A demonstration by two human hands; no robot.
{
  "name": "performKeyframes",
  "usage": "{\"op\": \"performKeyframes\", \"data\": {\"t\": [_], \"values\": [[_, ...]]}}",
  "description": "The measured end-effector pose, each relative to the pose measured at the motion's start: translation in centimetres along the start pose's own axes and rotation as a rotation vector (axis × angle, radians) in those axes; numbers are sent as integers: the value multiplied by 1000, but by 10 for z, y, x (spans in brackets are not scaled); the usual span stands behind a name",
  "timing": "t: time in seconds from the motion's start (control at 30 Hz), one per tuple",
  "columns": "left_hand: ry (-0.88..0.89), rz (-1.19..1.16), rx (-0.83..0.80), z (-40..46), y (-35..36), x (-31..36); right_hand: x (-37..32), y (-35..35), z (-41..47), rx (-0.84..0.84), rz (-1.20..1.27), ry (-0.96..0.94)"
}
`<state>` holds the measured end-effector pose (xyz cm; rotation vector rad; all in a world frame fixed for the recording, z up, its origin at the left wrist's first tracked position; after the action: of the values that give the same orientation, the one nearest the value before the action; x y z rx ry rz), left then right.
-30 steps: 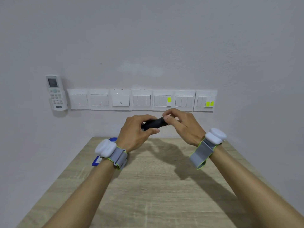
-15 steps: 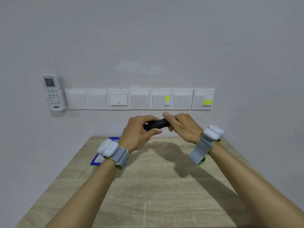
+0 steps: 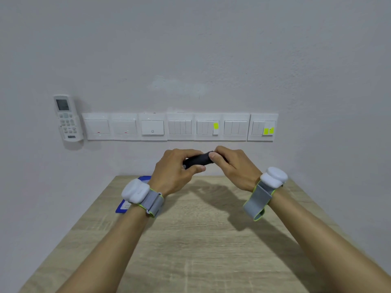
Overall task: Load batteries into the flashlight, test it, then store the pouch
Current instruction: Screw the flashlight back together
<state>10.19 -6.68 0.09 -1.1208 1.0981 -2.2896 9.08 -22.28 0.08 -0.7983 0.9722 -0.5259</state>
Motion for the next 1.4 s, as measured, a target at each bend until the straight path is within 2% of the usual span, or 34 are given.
{"op": "performKeyframes", "data": {"t": [0.13,0.23,0.3,0.47,0.63,0.8,0.93,1.0,1.07,1.17,1.27,1.4], "values": [[24,80,18,-3,2,6,11,10,4,-164,363,207],[3,21,7,1,-1,-2,4,0,3,-69,43,44],[4,4,-16,3,1,-3,-2,-1,1,-21,-78,-70],[55,-8,-70,2,11,7,2,-3,9,20,-65,-32],[50,-111,-78,3,3,6,-1,-6,3,16,-254,-93],[37,-138,-318,4,17,9,-1,-14,2,138,-94,-138],[19,-214,-440,0,24,5,0,-15,1,80,-102,-139],[-1,-75,-405,3,23,4,-4,-12,0,75,-90,-149],[-11,228,-293,8,18,5,-5,-7,1,80,-51,-120],[-19,512,-130,15,10,9,3,4,5,67,80,44],[-50,578,-64,17,7,4,10,13,8,18,230,167],[-145,458,-62,15,10,-3,-7,5,2,57,-29,45]]}}
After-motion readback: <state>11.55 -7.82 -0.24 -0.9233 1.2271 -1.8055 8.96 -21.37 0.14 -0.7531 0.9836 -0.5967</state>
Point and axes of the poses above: each hand's wrist, its own z-axis towards the middle knuckle, its own y-axis out of the palm, x = y × z, the point moved 7 cm from there along z, towards the middle knuckle, and after that the axes turned 15 degrees about -x, right-handed, at the moved point
